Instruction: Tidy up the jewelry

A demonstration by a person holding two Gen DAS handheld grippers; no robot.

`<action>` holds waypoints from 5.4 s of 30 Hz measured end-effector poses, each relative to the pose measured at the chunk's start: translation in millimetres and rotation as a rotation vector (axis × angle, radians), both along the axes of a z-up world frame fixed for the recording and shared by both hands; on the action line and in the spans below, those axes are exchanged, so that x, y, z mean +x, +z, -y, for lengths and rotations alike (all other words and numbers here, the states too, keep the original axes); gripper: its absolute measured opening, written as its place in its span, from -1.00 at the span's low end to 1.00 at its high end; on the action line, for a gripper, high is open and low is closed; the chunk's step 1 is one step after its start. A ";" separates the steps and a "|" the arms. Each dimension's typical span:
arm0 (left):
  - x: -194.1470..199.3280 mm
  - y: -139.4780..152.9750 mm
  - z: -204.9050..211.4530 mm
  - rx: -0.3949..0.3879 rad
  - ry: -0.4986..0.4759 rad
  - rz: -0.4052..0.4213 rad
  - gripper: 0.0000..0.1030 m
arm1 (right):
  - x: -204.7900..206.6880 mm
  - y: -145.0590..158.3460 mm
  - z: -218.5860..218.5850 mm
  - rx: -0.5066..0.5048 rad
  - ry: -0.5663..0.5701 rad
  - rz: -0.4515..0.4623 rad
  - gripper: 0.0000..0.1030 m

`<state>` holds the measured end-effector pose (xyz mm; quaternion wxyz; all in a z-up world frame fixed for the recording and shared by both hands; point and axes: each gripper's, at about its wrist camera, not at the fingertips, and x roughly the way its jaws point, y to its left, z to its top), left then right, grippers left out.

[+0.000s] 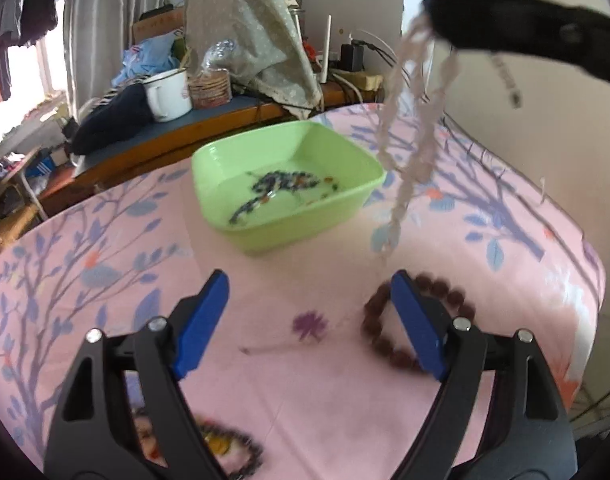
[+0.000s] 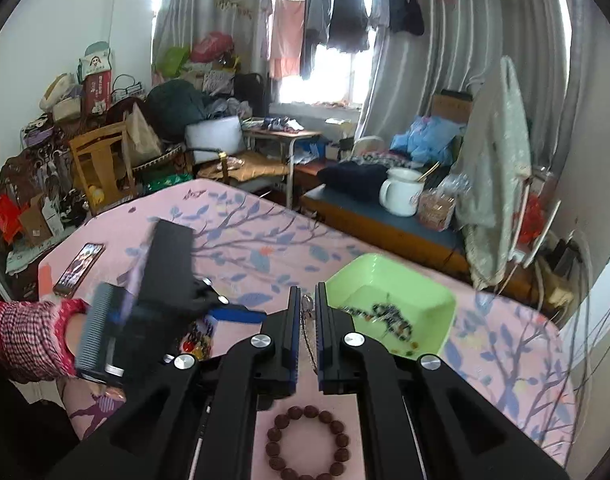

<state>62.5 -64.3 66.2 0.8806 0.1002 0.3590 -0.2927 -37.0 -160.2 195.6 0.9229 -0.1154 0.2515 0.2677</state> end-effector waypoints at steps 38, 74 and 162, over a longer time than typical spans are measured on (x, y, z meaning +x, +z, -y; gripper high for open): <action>125.8 9.6 32.2 0.064 0.079 -0.190 -0.36 | 126.3 -92.1 70.1 0.355 -0.194 -0.328 -1.00; -33.2 -15.2 -219.5 -0.171 0.464 -0.113 -0.08 | -29.1 -151.7 -127.6 0.195 0.325 -0.465 -1.00; -37.9 -26.0 -223.9 -0.192 0.370 -0.193 -0.28 | 19.0 -148.0 -167.7 0.004 0.252 -0.329 -1.00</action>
